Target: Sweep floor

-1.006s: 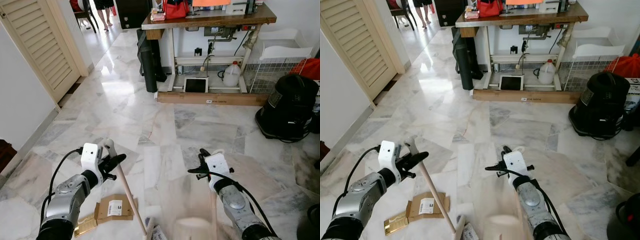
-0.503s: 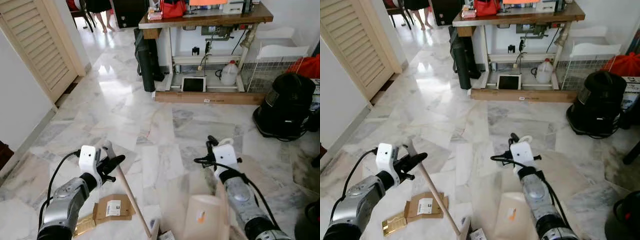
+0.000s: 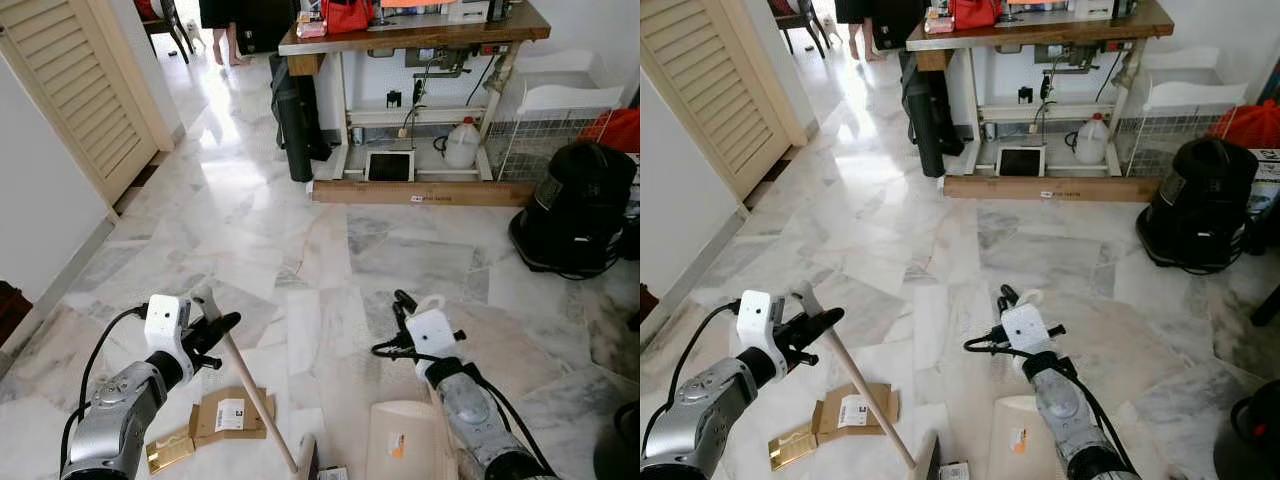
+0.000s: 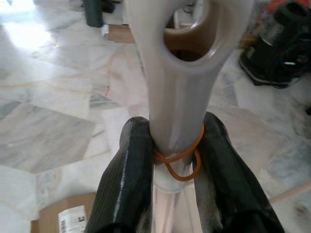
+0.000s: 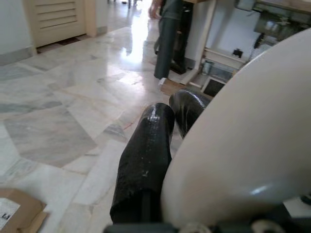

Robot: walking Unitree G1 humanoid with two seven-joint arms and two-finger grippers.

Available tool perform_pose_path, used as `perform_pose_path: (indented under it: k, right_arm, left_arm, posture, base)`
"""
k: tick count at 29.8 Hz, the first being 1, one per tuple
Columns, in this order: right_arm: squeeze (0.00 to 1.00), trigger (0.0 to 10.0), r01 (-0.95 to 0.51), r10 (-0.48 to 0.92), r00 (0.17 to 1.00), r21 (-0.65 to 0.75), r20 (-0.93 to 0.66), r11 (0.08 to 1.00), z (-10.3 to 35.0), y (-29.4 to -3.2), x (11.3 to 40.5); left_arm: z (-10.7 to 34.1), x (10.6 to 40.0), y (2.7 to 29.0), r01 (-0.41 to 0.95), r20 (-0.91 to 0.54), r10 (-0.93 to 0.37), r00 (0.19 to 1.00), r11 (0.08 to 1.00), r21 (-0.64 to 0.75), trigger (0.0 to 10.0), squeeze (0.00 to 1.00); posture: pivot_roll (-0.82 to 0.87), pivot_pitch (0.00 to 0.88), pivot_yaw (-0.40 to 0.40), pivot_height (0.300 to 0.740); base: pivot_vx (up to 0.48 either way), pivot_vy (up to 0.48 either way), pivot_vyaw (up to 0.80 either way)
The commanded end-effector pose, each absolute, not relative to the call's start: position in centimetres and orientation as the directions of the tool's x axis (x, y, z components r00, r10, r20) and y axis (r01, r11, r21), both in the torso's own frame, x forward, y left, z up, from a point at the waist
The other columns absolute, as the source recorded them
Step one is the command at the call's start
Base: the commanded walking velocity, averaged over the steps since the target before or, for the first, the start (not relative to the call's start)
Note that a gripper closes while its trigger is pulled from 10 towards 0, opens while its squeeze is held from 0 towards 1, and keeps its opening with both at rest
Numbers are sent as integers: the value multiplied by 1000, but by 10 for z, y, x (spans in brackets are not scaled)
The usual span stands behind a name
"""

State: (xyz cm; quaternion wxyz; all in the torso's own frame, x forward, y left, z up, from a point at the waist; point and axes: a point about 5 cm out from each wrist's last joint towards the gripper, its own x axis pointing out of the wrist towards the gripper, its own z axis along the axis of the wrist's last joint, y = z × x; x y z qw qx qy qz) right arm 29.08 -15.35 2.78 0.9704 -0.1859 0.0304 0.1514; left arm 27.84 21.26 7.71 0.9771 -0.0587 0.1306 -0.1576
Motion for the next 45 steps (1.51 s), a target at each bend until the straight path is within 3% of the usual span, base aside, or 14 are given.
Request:
perform_pose_path:
  k: [1,14,21,30,35,38,45]
  right_arm:
    - [0,10000,-389,353,921,-358,-165,849,20,-145,285]
    - [0,10000,-542,469,834,-274,-290,795,4,-136,274]
    - [0,10000,-642,560,740,-144,-374,753,-8,-132,262]
    - [0,10000,-686,610,678,-56,-411,725,-15,-129,254]
    - [0,10000,-682,612,674,-30,-412,731,-16,-129,253]
    - [0,10000,-671,607,683,-19,-406,741,-16,-129,253]
    - [0,10000,-653,590,695,-17,-411,757,-16,-133,254]
  left_arm:
    - [90,282,225,240,-196,-256,947,965,-102,10000,0]
    - [88,283,221,271,-246,-290,925,956,-110,10000,0]
    - [81,281,207,330,-302,-374,877,925,-189,10000,0]
    - [83,284,206,300,-301,-373,878,918,-260,10000,0]
    - [94,295,205,235,-230,-333,914,899,-369,10000,0]
    - [111,306,207,187,-110,-266,958,865,-465,10000,0]
    - [127,312,216,161,-38,-199,979,878,-450,10000,0]
  posture:
    - [155,27,139,740]
    - [149,28,141,740]
    - [141,38,147,740]
    - [138,47,155,740]
    - [127,43,156,740]
    - [125,38,156,740]
    - [129,25,150,740]
  base:
    - [0,0,0]
    - [0,0,0]
    - [0,0,0]
    - [0,0,0]
    - [0,0,0]
    - [0,0,0]
    - [0,0,0]
